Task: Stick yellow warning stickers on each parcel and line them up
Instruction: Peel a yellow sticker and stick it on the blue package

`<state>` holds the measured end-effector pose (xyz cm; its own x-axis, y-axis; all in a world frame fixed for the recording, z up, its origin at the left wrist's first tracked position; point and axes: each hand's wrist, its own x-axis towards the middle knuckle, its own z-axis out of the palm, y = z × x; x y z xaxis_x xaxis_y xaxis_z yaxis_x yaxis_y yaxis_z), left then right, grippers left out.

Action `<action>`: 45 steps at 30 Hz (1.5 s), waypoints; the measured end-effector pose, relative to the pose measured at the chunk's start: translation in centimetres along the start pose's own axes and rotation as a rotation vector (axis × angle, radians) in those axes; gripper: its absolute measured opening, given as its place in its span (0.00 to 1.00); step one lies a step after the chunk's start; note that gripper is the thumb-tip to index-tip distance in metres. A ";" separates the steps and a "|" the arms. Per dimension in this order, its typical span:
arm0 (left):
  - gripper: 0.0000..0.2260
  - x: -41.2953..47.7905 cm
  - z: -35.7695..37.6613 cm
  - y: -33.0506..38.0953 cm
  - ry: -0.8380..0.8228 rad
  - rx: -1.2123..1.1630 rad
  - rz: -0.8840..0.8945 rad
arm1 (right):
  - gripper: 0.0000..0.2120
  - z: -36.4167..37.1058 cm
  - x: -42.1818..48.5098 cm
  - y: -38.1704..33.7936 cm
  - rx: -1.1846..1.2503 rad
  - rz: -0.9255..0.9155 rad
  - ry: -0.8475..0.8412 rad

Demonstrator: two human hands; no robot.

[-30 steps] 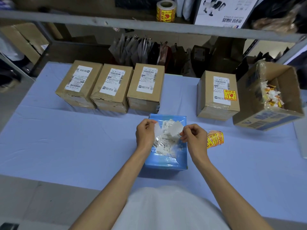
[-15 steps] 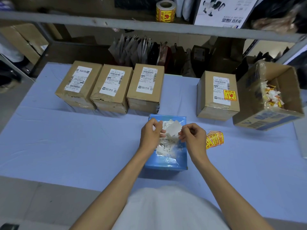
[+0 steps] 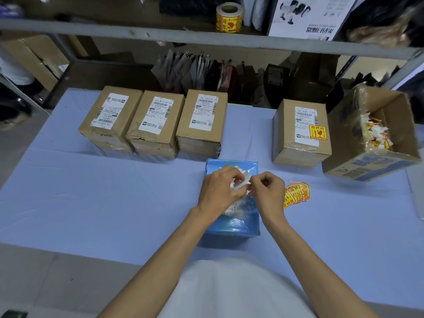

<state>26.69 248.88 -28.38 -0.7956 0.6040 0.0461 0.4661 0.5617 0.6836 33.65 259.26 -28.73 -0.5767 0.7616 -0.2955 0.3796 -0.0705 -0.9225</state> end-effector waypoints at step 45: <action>0.04 -4.3 1.3 -1.8 -0.107 -0.555 -0.581 | 0.08 -2.2 -3.7 3.4 -0.070 -0.091 -0.135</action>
<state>29.81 246.00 -30.72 -0.7974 0.3684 -0.4779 -0.2924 0.4569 0.8401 38.68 257.65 -30.22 -0.7013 0.6688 -0.2468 0.3681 0.0433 -0.9288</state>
